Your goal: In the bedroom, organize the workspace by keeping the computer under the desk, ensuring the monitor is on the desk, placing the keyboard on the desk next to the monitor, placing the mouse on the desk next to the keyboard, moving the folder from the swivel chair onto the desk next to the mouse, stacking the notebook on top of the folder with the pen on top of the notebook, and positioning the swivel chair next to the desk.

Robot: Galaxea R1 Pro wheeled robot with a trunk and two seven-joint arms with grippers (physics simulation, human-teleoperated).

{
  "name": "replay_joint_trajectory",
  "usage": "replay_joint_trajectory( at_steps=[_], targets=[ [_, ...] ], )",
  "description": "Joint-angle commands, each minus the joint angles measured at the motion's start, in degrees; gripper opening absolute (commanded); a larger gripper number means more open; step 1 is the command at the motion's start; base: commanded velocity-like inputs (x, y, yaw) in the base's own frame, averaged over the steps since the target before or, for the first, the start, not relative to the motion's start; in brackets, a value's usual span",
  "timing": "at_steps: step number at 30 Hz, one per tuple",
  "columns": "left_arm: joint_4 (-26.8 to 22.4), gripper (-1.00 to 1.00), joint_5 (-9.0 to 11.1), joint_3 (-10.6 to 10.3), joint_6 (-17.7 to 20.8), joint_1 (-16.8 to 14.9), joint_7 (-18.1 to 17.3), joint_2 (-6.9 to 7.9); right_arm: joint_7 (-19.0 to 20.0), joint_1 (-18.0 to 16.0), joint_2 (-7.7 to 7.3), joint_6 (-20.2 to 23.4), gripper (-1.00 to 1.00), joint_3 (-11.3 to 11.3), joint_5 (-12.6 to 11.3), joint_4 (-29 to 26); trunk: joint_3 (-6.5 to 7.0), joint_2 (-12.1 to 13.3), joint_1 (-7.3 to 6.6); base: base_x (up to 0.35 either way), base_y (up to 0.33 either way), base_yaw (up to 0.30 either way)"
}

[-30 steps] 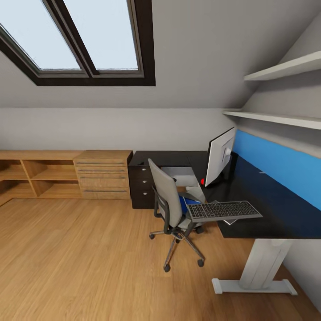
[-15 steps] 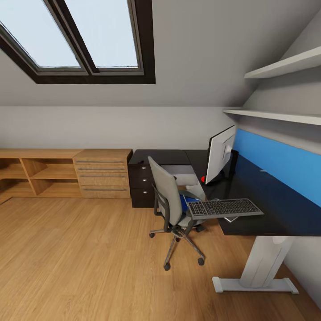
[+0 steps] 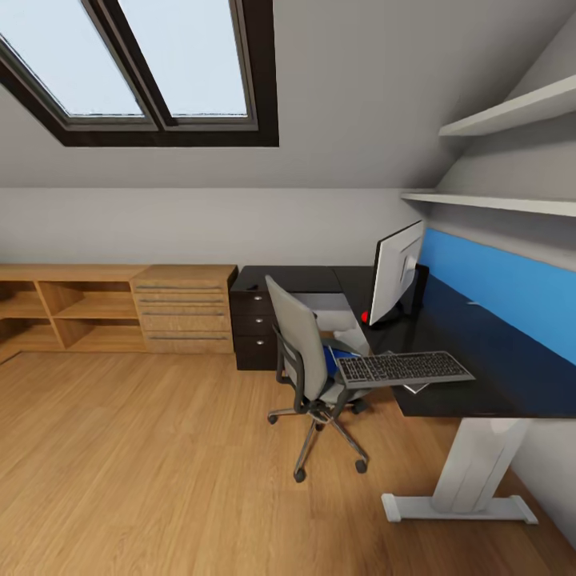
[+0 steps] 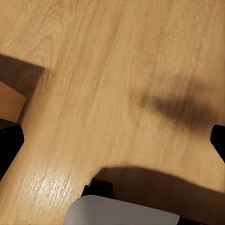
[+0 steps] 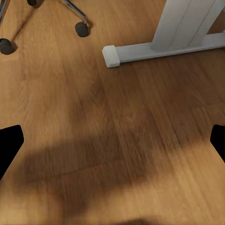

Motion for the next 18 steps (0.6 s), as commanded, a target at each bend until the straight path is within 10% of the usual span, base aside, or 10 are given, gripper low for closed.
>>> replay_joint_trajectory(
  at_steps=[1,18],
  targets=[
    [-0.04,1.0,0.05,0.29,-0.04,0.0,-0.23,-0.02,0.2,-0.03,0.03,-0.23,1.0,-0.08,-0.39,0.02,-0.24,-0.44,0.23,0.0,0.0,0.0],
    [-0.04,1.0,0.07,0.29,-0.02,0.0,-0.23,-0.08,0.2,-0.03,0.08,-0.24,1.0,-0.05,-0.39,0.02,-3.29,-7.26,3.96,0.0,0.0,0.0]
  ],
)
